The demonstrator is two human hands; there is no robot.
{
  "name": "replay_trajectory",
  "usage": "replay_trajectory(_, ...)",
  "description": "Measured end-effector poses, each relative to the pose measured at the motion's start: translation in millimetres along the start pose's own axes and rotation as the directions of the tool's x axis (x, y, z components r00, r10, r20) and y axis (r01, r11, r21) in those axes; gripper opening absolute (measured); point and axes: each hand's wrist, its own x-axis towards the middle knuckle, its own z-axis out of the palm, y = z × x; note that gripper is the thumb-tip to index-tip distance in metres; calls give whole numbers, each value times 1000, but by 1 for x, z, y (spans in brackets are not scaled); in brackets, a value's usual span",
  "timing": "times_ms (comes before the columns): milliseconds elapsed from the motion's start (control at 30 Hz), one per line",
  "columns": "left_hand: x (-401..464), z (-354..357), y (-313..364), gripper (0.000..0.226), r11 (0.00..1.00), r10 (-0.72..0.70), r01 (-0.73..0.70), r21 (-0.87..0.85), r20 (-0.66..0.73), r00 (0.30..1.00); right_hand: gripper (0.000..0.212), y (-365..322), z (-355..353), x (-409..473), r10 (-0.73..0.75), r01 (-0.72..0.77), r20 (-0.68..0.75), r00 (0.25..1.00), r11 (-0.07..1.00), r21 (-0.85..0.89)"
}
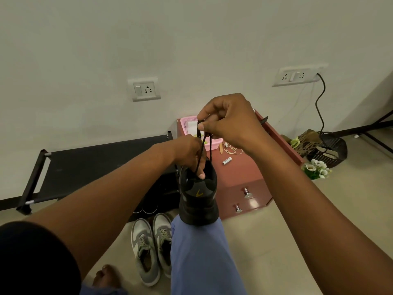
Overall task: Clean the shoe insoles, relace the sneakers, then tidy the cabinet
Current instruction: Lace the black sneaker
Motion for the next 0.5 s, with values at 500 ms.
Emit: replay_trajectory(500, -4, 19, -2, 17, 926, 280, -177, 334, -292, 915, 13, 1, -4, -22, 88, -91, 33, 996, 990, 107)
